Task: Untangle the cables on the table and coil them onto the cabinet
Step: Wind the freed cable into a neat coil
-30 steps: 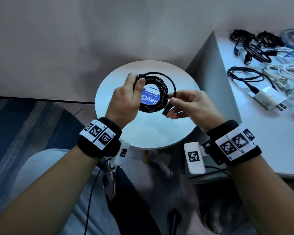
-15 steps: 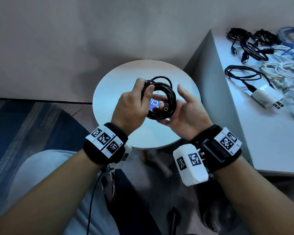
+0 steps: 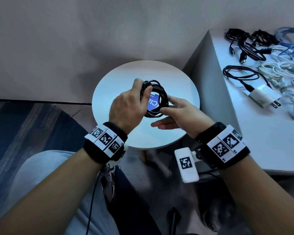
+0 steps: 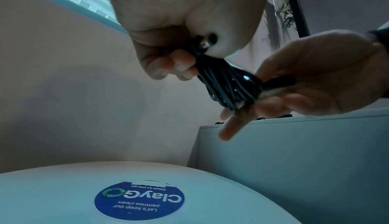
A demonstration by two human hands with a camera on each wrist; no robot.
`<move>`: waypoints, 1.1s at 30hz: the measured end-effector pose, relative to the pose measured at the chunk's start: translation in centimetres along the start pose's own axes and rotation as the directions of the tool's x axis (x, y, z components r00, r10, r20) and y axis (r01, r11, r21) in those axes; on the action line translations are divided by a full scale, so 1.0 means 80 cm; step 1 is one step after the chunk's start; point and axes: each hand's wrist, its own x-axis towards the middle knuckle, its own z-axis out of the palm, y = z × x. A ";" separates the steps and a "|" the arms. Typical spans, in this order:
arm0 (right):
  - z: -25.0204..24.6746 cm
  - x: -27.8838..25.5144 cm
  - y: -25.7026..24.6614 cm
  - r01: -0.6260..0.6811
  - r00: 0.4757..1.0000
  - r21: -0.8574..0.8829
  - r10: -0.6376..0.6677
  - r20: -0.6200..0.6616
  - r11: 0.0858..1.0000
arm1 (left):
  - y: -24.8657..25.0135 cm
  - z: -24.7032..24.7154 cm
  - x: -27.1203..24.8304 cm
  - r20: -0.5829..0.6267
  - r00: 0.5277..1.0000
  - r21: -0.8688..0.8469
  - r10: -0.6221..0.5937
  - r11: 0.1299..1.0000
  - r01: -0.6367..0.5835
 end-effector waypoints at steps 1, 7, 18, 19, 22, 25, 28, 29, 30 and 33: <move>-0.004 -0.003 -0.001 0.016 1.000 -0.095 -0.016 0.005 0.995 | -0.003 -0.003 0.003 -0.008 1.000 0.028 -0.012 1.000 0.012; -0.032 -0.012 -0.015 0.151 0.985 -0.324 -0.171 -0.034 0.934 | -0.031 -0.024 0.025 -0.088 0.990 0.017 -0.106 0.994 0.108; -0.031 -0.010 -0.014 0.036 0.999 -0.217 -0.039 -0.010 0.976 | -0.022 -0.027 0.016 -0.057 0.998 -0.188 -0.034 0.982 0.023; -0.031 -0.011 -0.014 0.048 0.998 -0.231 -0.055 -0.024 0.972 | -0.022 -0.027 0.015 -0.046 0.999 -0.188 -0.014 0.982 0.005; -0.032 -0.010 -0.012 0.074 0.996 -0.238 -0.084 -0.030 0.968 | -0.018 -0.026 0.013 -0.003 1.000 -0.273 0.028 0.962 -0.027; -0.030 -0.008 -0.006 0.080 0.997 0.003 -0.080 0.016 0.997 | -0.013 -0.022 0.011 0.092 0.996 -0.444 -0.011 0.895 0.051; -0.021 -0.008 -0.004 0.080 0.997 0.142 -0.081 -0.002 0.987 | -0.014 -0.021 0.014 0.250 0.964 -0.542 -0.085 0.813 0.213; -0.019 -0.007 -0.003 0.082 0.997 0.169 -0.081 -0.015 0.982 | -0.015 -0.022 0.016 0.304 0.947 -0.572 -0.100 0.776 0.265; -0.016 -0.007 -0.003 0.083 0.997 0.200 -0.079 -0.027 0.976 | -0.018 -0.023 0.019 0.352 0.929 -0.605 -0.117 0.729 0.321; -0.013 -0.007 -0.006 0.085 0.995 0.262 -0.068 -0.072 0.961 | -0.023 -0.031 0.025 0.431 0.878 -0.706 -0.208 0.527 0.472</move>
